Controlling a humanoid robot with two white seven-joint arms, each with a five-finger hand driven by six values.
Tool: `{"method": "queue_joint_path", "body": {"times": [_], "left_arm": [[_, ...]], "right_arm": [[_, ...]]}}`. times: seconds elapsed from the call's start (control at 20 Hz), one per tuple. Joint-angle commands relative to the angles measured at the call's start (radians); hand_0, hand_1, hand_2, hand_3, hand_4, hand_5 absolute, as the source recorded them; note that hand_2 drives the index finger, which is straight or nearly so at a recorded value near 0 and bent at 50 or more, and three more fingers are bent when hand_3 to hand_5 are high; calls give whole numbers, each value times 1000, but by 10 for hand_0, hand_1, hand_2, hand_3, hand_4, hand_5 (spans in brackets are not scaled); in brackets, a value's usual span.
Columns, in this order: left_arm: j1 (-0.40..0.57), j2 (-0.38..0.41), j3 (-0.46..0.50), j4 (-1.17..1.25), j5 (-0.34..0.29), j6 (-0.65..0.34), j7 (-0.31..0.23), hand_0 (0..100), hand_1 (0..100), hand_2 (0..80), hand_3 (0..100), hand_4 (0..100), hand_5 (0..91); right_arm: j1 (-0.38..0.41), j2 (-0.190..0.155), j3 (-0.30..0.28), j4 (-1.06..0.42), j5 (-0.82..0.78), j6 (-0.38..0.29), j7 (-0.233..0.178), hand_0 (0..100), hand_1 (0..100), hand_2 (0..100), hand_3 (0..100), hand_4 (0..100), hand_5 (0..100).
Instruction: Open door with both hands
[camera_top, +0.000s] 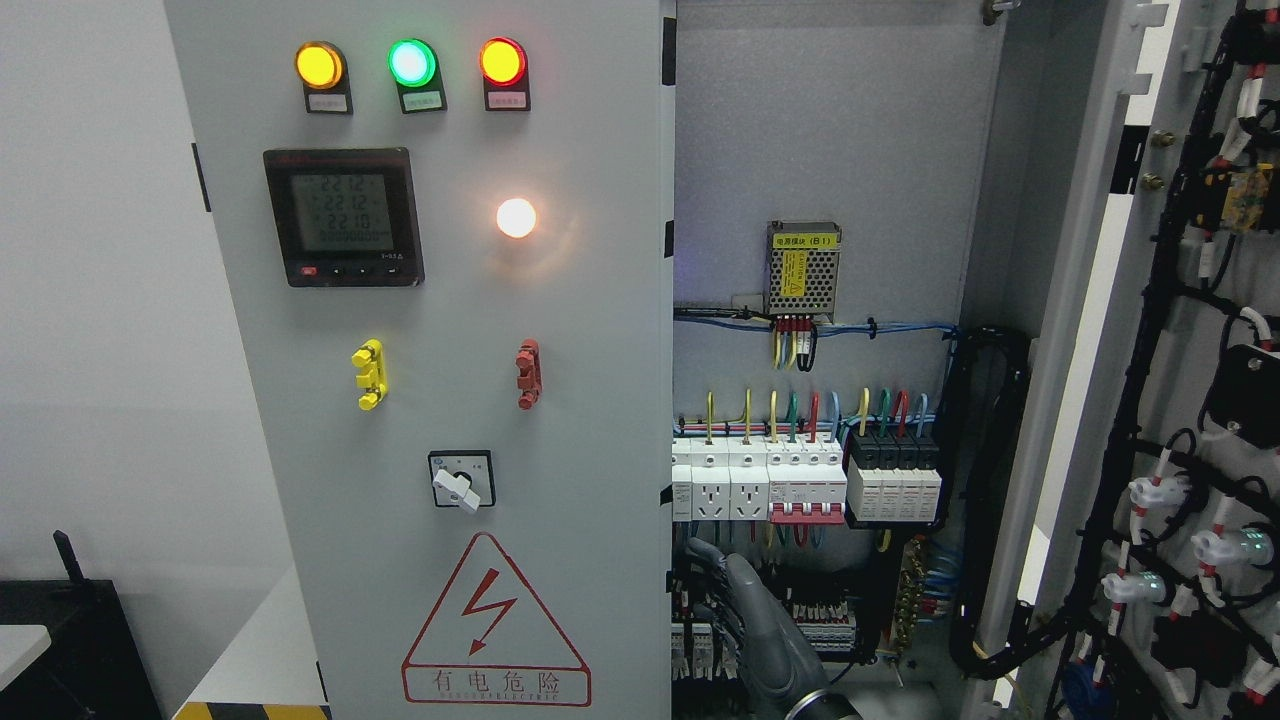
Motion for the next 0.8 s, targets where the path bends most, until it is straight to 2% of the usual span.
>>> {"method": "queue_joint_path", "body": {"times": [0.0,0.2,0.75], "left_arm": [[0,-1,0,0,0,0,0,0,0,0,0,31,0],[0,1,0,0,0,0,0,0,0,0,0,31,0],[0,-1,0,0,0,0,0,0,0,0,0,31,0]], "right_arm": [[-9,-12,34,16,-8,-3,3,107,0,0,0,0,0],[-23,-26,39,18,-16,-3,2,107,0,0,0,0,0],[-40,-23,57,31,-36,0,3,107,0,0,0,0,0]]}}
